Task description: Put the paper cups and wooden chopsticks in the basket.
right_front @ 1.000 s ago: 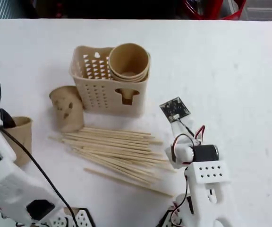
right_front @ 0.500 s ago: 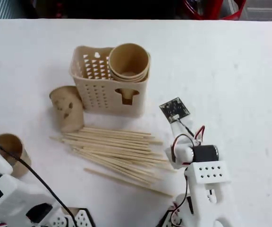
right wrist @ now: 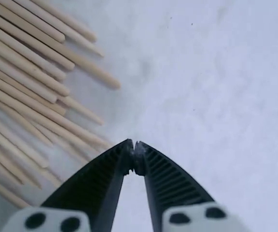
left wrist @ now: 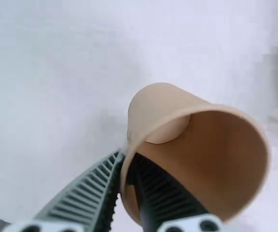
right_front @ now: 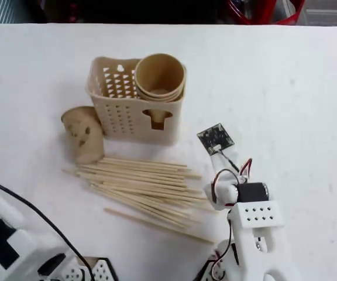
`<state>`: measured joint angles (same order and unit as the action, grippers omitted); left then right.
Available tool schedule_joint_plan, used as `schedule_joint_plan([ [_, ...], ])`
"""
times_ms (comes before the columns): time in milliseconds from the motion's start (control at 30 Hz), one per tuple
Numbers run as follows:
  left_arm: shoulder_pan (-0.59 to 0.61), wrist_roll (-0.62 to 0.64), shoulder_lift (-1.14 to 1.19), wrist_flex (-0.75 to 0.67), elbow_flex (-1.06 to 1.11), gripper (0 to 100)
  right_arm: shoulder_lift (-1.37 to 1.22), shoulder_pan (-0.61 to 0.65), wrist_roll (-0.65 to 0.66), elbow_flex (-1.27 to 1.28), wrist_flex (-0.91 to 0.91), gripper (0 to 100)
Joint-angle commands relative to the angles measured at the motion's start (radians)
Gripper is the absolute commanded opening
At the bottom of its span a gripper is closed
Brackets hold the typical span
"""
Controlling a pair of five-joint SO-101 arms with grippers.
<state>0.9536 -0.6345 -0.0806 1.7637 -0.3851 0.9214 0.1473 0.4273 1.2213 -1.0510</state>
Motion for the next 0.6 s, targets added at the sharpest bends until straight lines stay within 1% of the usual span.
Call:
schedule_joint_plan([
  [0,-0.113,0.121,-0.111,0.021,-0.207,2,0.021,-0.096,-0.054,-0.006,0.036,1.7],
  [100,-0.26,0.256,-0.177,0.023,-0.267,2,0.021,-0.196,-0.069,-0.005,0.087,1.7],
  [200,-0.447,0.414,-0.232,0.021,-0.284,2,0.021,-0.271,-0.072,0.017,0.142,1.7],
  [333,-0.76,0.601,-0.265,-0.017,-0.284,2,0.022,-0.278,-0.078,0.048,0.183,1.7],
  [400,-0.918,0.652,-0.265,-0.049,-0.284,2,0.022,-0.282,-0.103,0.048,0.185,1.7],
  [467,-1.047,0.686,-0.263,-0.089,-0.275,2,0.022,-0.282,-0.112,0.052,0.188,1.7],
  [567,-1.187,0.726,-0.255,-0.14,-0.27,2,0.022,-0.283,-0.117,0.055,0.203,1.7],
])
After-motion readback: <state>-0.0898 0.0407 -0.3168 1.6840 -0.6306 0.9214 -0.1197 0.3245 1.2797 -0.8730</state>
